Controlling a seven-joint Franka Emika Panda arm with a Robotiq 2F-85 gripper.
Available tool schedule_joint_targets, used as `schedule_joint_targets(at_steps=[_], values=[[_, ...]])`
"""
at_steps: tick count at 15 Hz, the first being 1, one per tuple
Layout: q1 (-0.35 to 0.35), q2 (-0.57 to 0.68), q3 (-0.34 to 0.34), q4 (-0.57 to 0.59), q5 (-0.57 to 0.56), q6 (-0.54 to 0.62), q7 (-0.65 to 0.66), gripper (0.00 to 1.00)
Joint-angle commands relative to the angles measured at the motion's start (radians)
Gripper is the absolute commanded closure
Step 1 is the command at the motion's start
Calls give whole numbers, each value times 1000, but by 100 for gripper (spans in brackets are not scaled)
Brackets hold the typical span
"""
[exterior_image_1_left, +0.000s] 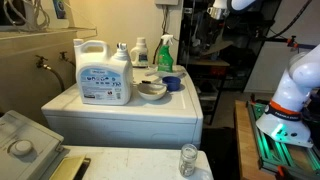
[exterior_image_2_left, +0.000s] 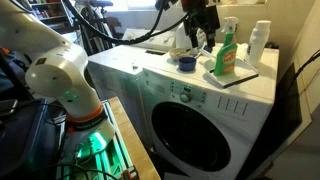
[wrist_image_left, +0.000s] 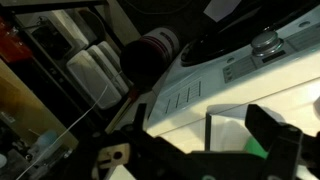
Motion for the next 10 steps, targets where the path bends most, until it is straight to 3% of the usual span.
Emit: schedule_joint_targets(at_steps=[1,9,10], values=[[17,0,-15,3,-8,-5,6,0],[16,0,-15,3,-8,-5,6,0],[40,1,5,-1,5,-8,9,0]])
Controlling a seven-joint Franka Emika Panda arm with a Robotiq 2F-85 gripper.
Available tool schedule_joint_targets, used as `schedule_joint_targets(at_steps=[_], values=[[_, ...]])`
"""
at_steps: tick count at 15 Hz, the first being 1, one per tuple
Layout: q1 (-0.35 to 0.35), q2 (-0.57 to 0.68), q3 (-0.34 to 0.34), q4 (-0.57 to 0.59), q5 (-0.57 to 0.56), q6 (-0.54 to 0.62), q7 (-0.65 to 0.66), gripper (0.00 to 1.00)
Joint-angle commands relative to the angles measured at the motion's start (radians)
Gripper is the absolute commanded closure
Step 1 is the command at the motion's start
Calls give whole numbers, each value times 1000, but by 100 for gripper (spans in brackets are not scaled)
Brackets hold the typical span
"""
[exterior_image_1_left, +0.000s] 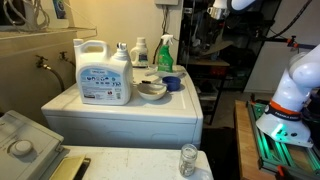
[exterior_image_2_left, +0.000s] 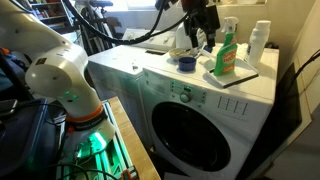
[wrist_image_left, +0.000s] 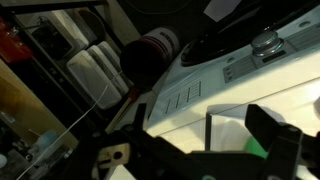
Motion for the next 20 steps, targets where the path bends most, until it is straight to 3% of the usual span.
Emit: schedule_joint_targets(at_steps=[1,7,10,13,16,17,20], values=[[65,5,33,2,17,-29,16,0],[325,-13,212,38,160,-204,-17,0],[444,96,269,141,323,-225,-9,0],[457,212,289,232,401,-124,39,0],[418,293,282,312,301,-41,24,0],[445,235,290,258,345,-69,40,0],[423,301,277,313,314,-43,30,0]])
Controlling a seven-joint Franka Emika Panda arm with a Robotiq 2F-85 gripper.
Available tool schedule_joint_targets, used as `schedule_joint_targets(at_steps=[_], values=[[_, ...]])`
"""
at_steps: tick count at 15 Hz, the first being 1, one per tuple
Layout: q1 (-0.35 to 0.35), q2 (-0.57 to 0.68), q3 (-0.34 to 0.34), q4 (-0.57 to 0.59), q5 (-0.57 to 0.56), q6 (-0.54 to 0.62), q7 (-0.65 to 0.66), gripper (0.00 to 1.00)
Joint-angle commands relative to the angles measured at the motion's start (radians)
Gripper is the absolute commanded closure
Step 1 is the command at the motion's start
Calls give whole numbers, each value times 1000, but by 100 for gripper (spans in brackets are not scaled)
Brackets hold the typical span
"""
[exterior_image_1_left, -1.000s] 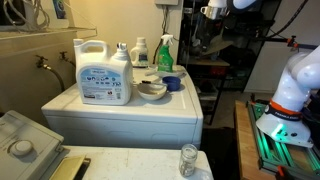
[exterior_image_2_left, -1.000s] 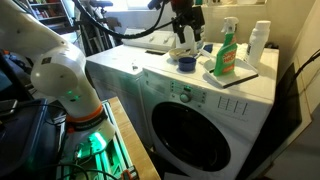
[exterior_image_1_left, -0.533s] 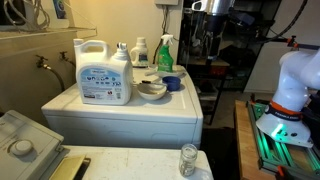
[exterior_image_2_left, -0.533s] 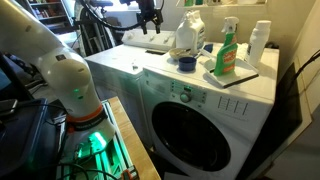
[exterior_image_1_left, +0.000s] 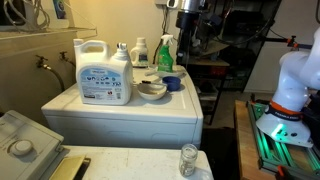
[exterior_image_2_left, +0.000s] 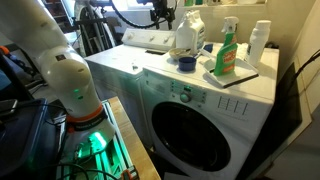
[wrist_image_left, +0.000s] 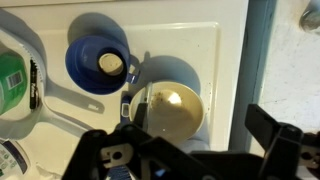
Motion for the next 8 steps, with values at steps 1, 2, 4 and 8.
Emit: schedule_joint_targets(at_steps=[1,2,4,8], values=[[5,5,-5,7,-3,-2,1,0],[3,15,-5,-15,9,64,19,0],[7,50,-15,-27,59,193,-1,0],[-3,162,-20,-44,45,431,-10,0]])
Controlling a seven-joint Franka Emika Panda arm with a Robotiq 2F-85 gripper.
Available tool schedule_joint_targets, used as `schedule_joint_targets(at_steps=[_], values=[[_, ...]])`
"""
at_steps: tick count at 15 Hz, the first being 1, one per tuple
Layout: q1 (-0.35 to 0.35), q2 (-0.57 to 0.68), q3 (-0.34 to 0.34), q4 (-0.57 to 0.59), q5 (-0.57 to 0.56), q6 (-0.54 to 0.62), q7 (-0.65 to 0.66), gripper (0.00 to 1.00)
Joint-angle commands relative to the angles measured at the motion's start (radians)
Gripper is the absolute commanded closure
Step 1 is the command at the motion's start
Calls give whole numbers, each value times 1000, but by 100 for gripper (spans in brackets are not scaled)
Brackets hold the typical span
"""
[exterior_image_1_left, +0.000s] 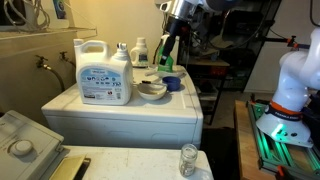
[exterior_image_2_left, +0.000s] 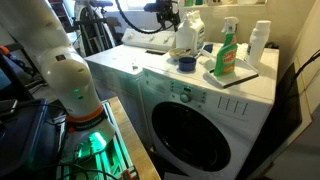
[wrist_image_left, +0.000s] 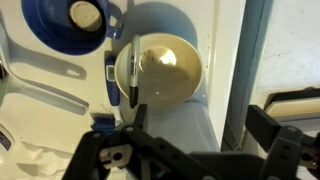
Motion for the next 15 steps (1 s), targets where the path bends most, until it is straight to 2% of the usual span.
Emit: schedule_joint_targets(at_steps=[1,7,8,10,11,12,14,15], values=[[-3,100,-17,-12,-4,145,-23,0],[-13,199,-43,-7,-64,227,-13,1],[-14,207,-48,-9,-81,239,-11,9],[-15,223,-57,-8,-102,255,-5,17],[-15,229,-62,-6,-110,255,-2,26],[-15,234,-66,-6,-120,254,1,25],[-13,243,-75,-9,-151,262,9,37],[-13,249,-77,-8,-159,258,10,35]])
